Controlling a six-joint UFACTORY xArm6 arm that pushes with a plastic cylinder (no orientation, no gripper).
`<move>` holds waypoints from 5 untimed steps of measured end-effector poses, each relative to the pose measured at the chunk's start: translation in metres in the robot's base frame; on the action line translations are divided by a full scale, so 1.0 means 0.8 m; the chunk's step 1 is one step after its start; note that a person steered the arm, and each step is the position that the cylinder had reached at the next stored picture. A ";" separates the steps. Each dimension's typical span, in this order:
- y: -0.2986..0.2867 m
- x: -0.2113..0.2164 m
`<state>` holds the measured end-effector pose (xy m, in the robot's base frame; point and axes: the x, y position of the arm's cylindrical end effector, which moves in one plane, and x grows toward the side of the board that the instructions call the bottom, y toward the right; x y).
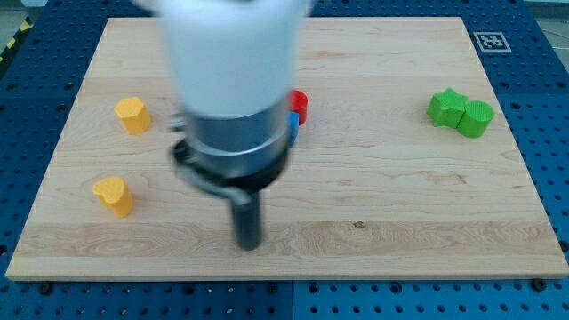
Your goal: Move the yellow heart to the bottom of the green star
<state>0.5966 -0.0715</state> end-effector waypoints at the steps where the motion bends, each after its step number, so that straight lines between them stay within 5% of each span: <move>1: -0.120 0.019; 3: -0.250 -0.038; 5: -0.148 -0.093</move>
<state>0.5220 -0.1898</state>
